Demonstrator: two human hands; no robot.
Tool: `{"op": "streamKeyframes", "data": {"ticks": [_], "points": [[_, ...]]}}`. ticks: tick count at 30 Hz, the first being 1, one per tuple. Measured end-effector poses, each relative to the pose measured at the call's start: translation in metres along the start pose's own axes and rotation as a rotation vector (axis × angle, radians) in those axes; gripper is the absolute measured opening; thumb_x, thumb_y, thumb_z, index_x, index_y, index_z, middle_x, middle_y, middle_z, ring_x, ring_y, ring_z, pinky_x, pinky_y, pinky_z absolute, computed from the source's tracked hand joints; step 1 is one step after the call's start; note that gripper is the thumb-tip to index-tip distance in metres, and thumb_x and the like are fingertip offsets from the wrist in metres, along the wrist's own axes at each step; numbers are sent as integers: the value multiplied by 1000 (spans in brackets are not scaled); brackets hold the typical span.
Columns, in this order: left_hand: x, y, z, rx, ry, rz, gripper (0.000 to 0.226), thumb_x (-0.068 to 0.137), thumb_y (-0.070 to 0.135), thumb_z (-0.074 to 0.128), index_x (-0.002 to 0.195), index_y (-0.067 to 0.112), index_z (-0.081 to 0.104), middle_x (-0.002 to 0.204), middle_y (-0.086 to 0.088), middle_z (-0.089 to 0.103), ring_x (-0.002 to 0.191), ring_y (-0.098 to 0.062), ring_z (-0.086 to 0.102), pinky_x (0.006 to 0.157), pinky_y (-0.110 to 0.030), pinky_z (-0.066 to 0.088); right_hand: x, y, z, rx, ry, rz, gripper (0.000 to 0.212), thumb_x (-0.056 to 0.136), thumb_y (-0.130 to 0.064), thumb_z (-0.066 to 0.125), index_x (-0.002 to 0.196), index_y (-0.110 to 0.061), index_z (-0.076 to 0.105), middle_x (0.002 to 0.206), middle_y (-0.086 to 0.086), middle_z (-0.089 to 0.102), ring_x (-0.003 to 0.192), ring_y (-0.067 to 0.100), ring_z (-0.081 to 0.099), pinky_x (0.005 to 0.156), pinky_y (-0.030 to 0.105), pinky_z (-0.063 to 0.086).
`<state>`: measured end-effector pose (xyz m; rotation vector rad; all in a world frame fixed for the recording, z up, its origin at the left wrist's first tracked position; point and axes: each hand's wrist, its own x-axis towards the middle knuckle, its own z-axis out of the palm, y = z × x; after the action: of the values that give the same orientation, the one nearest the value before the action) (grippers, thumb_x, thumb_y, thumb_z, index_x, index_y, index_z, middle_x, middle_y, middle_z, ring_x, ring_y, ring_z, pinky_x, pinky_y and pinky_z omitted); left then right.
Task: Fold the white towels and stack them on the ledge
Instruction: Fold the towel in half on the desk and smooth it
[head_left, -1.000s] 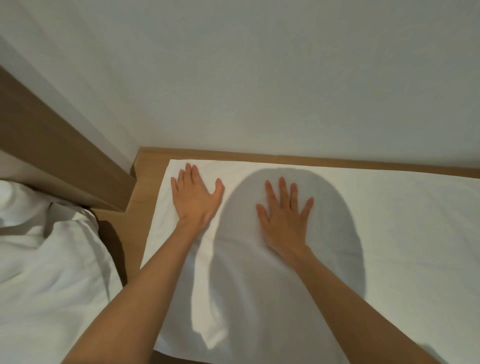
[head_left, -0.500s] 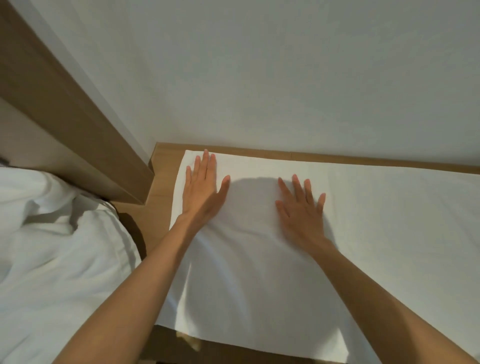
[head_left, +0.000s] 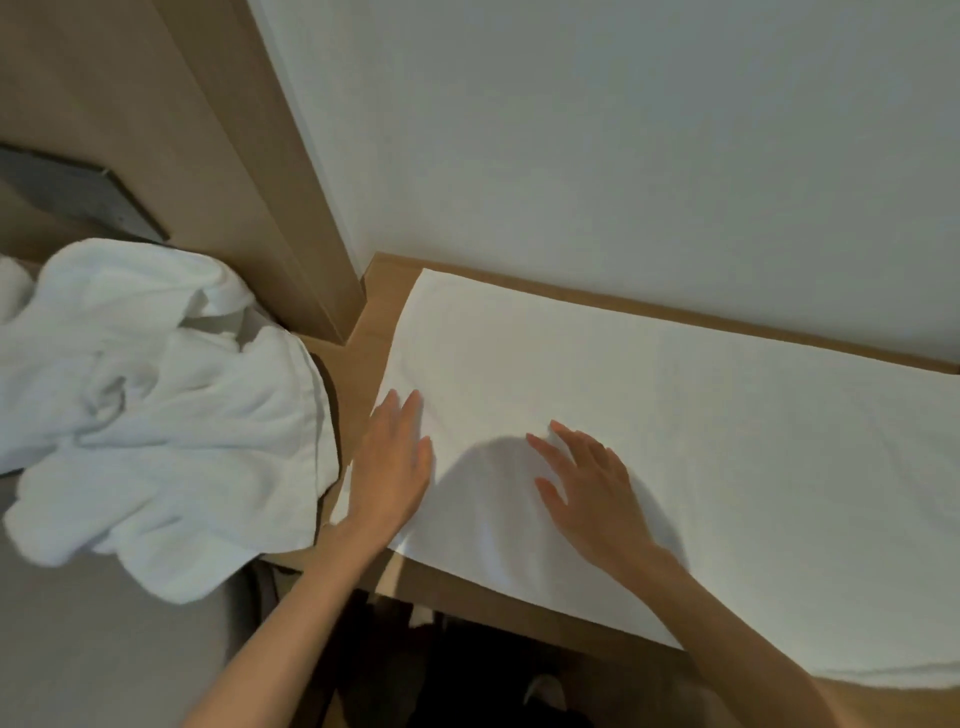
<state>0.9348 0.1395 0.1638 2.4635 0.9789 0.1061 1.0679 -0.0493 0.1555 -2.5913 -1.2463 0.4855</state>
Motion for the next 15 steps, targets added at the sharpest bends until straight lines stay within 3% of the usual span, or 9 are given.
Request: {"op": "streamKeyframes", "data": {"ticks": [4, 8, 11, 15], "points": [[-47, -17, 19, 173, -30, -154, 57, 101, 30, 34, 152, 18, 12, 157, -14, 12, 144, -30, 16, 115, -44, 22, -25, 4, 15, -57, -104, -43, 50, 99, -37, 38, 147, -39, 24, 158, -5, 16, 143, 20, 17, 116, 41, 17], [-72, -17, 26, 222, 63, -377, 63, 97, 43, 40, 150, 19, 17, 154, -12, 21, 136, -36, 25, 106, -49, 27, -35, 7, 20, -211, -128, -37, 54, 94, -40, 40, 146, -44, 24, 156, -7, 18, 133, 22, 29, 99, 38, 34], [-77, -19, 27, 27, 152, -459, 67, 92, 41, 54, 146, 12, 26, 143, -20, 31, 125, -38, 31, 103, -47, 27, -40, 9, 20, -272, -82, -68, 55, 92, -44, 42, 145, -45, 27, 155, -7, 23, 126, 22, 37, 89, 32, 36], [-71, -18, 26, -343, 210, -626, 66, 86, 28, 67, 138, 4, 35, 138, -20, 42, 127, -37, 36, 104, -41, 29, -37, 13, 18, -217, -125, -99, 55, 95, -44, 42, 147, -41, 25, 156, -6, 21, 130, 22, 30, 95, 32, 35]]}}
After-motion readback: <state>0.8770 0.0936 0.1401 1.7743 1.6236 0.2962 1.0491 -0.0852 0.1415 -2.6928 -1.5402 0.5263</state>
